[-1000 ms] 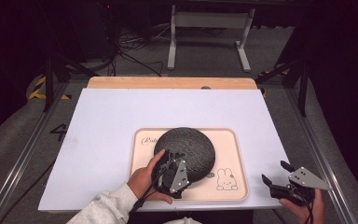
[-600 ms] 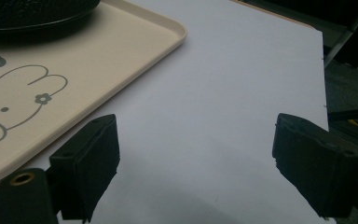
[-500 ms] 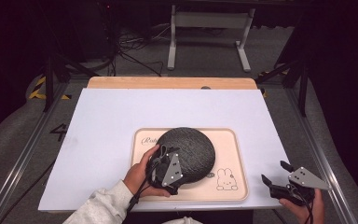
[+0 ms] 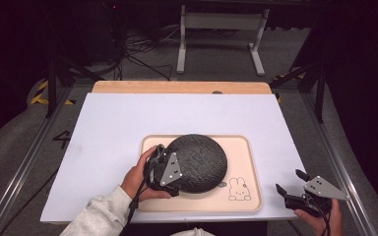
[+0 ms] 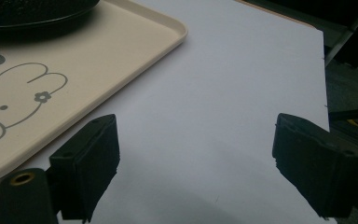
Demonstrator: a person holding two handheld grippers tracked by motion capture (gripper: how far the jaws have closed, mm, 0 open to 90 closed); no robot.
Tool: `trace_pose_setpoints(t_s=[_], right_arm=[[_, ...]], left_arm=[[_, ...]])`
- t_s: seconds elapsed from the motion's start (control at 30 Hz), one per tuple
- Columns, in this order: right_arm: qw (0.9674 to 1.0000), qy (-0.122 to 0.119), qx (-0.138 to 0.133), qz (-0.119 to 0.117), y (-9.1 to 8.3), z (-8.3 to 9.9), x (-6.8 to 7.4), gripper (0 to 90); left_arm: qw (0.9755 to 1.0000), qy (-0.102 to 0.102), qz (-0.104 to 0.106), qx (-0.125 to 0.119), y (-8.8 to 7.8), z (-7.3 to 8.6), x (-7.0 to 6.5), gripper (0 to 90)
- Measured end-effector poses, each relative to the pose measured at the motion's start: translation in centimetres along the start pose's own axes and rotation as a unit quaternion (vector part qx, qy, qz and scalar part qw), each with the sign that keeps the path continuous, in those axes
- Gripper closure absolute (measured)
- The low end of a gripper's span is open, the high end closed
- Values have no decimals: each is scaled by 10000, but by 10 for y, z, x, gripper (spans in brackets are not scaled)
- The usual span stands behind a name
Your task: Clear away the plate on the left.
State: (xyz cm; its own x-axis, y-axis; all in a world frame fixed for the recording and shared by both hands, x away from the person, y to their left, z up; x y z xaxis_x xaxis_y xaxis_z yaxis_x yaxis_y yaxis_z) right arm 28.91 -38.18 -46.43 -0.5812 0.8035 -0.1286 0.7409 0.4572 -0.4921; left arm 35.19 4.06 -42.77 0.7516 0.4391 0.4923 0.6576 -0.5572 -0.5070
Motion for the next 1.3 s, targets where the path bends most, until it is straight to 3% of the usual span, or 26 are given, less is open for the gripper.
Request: trace_pose_setpoints(t_s=[0.27, 0.43, 0.53, 0.77, 1.3], right_arm=[[10000, 2, 6, -12, 0, 0, 0, 154], [10000, 4, 10, -9, 0, 0, 0, 154], [10000, 6, 8, -2, 0, 0, 0, 154], [10000, 1, 15, -2, 0, 0, 0, 154], [10000, 5, 13, 15, 0, 0, 0, 154]], left_arm=[[9995, -287, -31, 135, -2, 18, 15, 86], [9991, -314, -137, 239, -8, 30, 25, 87], [9986, -356, -308, 231, -13, 37, 30, 106], [9970, -475, -419, 447, -22, 57, 40, 97], [9933, -642, -558, 784, -37, 86, 48, 92]])
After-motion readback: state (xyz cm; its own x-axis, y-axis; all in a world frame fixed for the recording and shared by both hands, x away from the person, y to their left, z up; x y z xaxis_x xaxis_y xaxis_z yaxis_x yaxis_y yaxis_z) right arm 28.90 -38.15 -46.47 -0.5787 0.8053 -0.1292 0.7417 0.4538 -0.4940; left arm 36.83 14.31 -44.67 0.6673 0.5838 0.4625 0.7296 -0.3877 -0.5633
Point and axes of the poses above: each handheld gripper's, and its own axes: y roughly forward along the jaws, z roughly out of its underside, x roughly to its left, the point moved 3 cm from there along y, roughly forward along the jaws, and after that the axes turned 9 degrees about -z, right-handed, at the moved point
